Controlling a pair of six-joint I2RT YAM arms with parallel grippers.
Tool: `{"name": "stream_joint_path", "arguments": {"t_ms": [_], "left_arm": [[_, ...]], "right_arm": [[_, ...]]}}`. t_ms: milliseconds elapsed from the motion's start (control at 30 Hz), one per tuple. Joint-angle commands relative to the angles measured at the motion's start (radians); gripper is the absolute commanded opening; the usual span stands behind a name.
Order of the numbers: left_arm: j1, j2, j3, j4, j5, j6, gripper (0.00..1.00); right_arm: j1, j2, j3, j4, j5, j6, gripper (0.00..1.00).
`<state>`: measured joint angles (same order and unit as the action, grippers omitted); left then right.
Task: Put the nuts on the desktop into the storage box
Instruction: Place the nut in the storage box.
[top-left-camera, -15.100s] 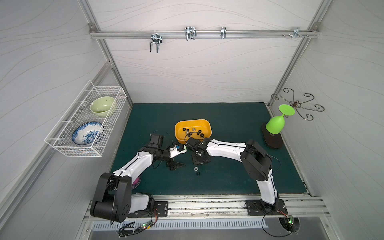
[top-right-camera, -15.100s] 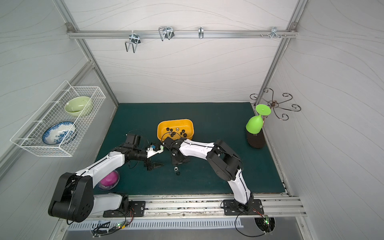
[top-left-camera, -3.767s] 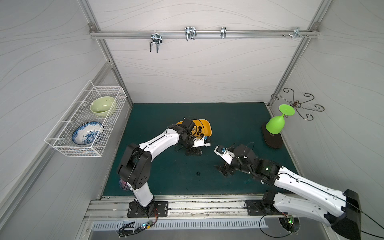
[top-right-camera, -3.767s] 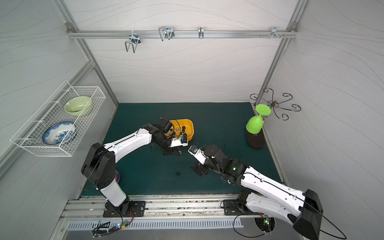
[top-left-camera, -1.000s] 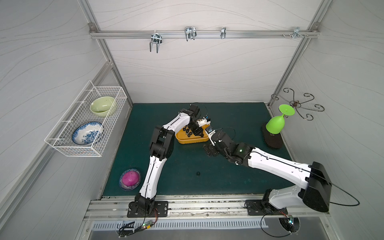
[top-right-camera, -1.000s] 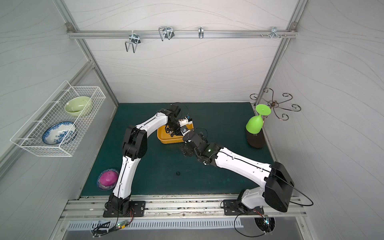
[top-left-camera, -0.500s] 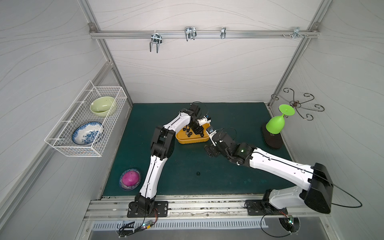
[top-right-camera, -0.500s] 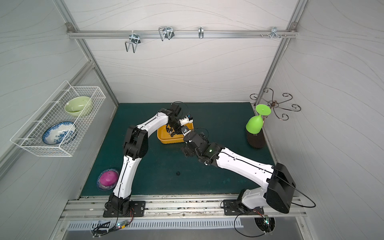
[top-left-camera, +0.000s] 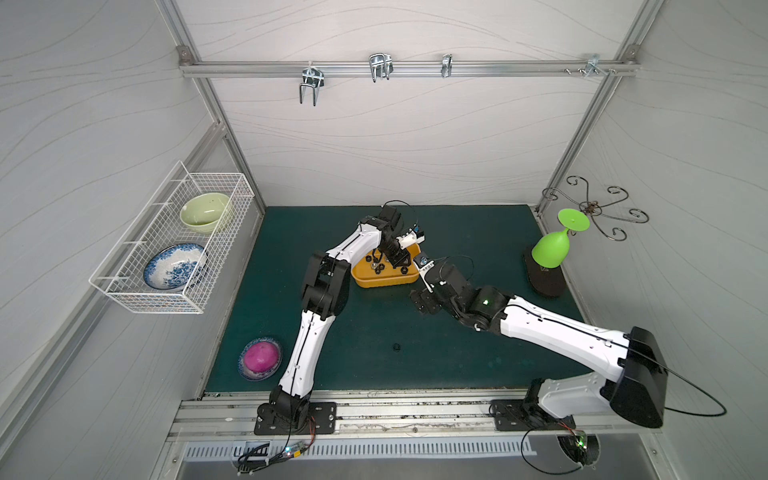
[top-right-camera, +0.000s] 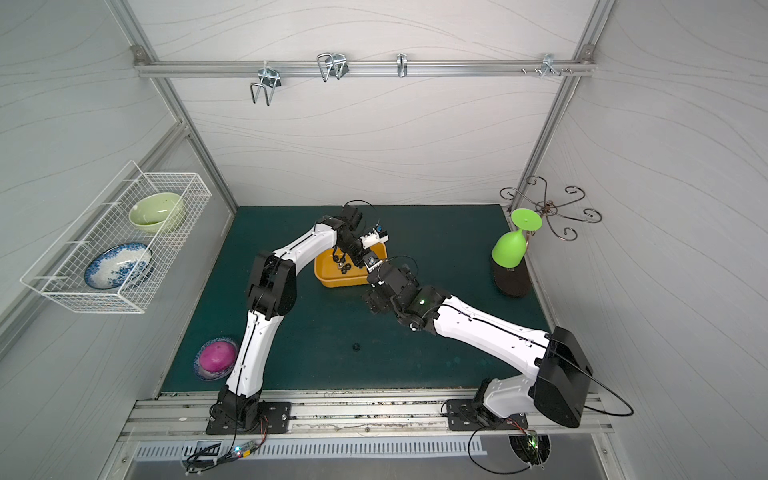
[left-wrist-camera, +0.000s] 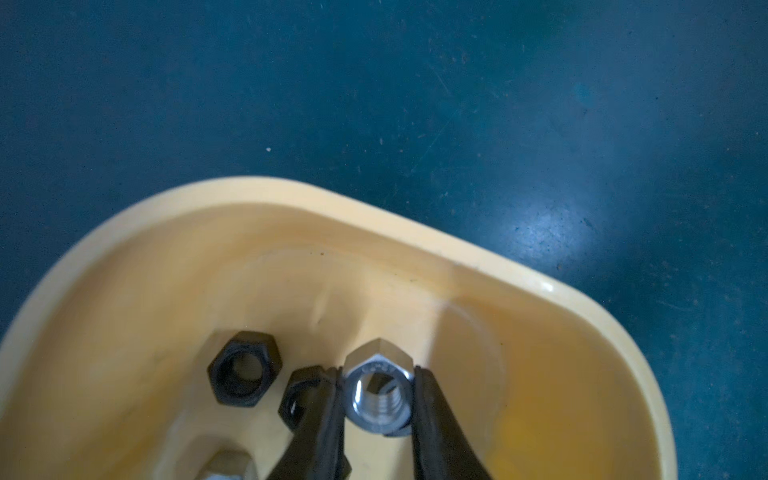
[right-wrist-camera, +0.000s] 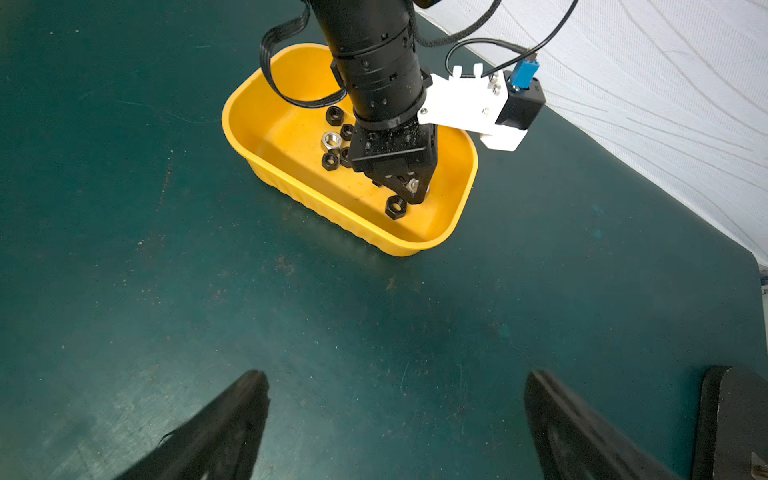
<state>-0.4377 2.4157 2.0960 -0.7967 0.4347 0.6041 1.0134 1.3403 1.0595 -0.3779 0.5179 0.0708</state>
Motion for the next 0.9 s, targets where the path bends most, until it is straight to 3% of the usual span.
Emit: {"name": "stream_joint_path", "arguments": {"t_ms": [0, 867], "left_arm": [[-0.006, 0.04, 0.058, 0.041, 0.01, -0.023, 0.25], [-0.011, 0.077, 0.119, 0.047, -0.052, -0.029, 0.27]], "right_arm": [[0.007, -0.04, 0.005, -0.015, 0.026, 0.0, 0.99], [-0.004, 0.004, 0.08, -0.091, -0.032, 0.058, 0.99]]}}
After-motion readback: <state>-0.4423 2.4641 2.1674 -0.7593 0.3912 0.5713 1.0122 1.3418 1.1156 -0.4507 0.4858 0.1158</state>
